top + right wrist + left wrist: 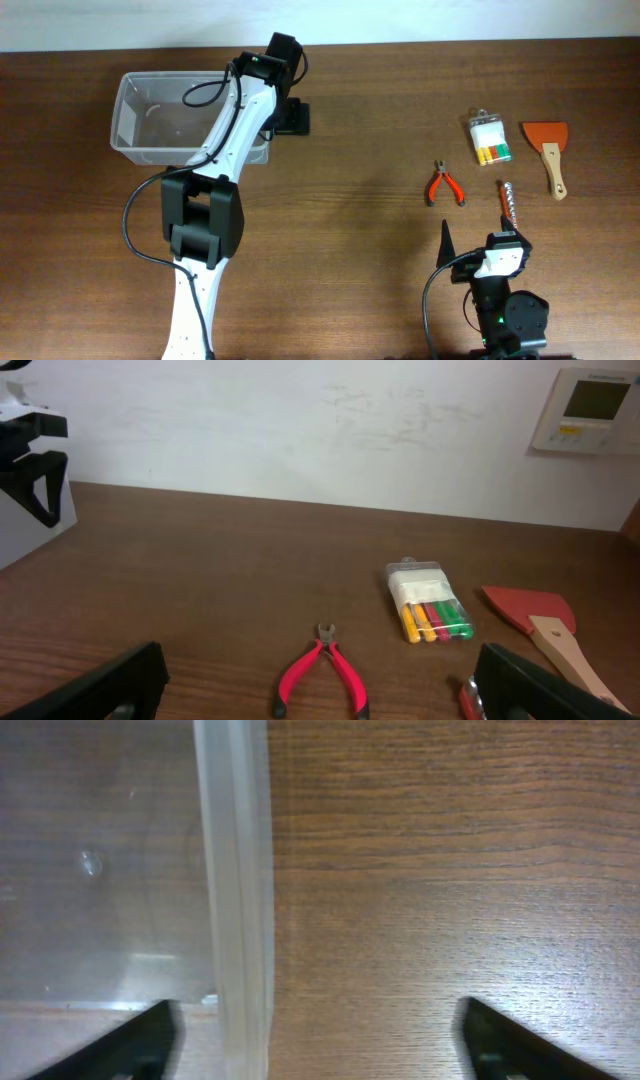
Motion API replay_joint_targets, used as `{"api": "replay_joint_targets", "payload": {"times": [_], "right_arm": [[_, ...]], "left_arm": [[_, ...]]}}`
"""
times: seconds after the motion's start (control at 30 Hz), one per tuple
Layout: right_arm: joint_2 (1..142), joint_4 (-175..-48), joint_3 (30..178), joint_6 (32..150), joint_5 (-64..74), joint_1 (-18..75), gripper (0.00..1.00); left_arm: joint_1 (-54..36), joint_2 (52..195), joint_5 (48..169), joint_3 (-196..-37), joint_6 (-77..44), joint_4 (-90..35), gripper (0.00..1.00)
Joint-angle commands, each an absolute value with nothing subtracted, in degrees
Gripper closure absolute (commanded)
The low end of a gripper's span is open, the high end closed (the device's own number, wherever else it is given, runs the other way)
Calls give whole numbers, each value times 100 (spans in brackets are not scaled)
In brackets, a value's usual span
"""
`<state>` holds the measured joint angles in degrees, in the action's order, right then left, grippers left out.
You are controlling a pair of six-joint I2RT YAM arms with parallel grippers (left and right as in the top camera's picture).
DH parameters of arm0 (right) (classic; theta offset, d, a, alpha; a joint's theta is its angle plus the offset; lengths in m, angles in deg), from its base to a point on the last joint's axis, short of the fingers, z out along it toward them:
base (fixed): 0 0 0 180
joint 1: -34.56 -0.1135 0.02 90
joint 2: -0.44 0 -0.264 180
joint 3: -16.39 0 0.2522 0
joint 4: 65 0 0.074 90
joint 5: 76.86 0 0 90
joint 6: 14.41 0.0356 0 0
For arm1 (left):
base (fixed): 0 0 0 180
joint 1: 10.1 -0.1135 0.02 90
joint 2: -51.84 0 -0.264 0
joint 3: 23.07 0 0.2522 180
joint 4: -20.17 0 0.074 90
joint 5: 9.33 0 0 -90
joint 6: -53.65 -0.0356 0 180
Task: Pack container
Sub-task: 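Lower the left gripper onto the container's right rim and grip it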
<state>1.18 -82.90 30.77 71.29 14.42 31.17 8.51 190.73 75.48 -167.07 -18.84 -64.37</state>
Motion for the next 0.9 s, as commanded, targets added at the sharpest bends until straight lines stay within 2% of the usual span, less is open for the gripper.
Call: {"api": "replay_joint_targets", "payload": {"times": [0.0,0.03,0.23,0.4,0.47,0.77,0.8,0.87], "right_arm": [[80,-8329,3047,7155,1512,3165,1],[80,-8327,3047,7155,1512,3165,1],[80,-8327,3047,7155,1512,3165,1],[80,-8329,3047,7155,1512,3165,1],[80,-8327,3047,7155,1512,3165,1],[80,-8327,3047,7155,1512,3165,1],[80,-8329,3047,7155,1512,3165,1],[80,-8329,3047,7155,1512,3165,1]], "left_arm": [[759,19093,7504,-16748,-1971,-6385,32],[757,19093,7507,-16748,-1971,-6378,37],[729,19093,7507,-16750,-1973,-6306,39],[731,19093,7507,-16750,-1973,-6278,63],[729,19093,7504,-16750,-1973,-6278,68],[731,19091,7507,-16934,-2010,-6304,69],[731,19091,7504,-17019,-2085,-6315,73],[731,19091,7504,-17135,-2130,-6326,75]]}}
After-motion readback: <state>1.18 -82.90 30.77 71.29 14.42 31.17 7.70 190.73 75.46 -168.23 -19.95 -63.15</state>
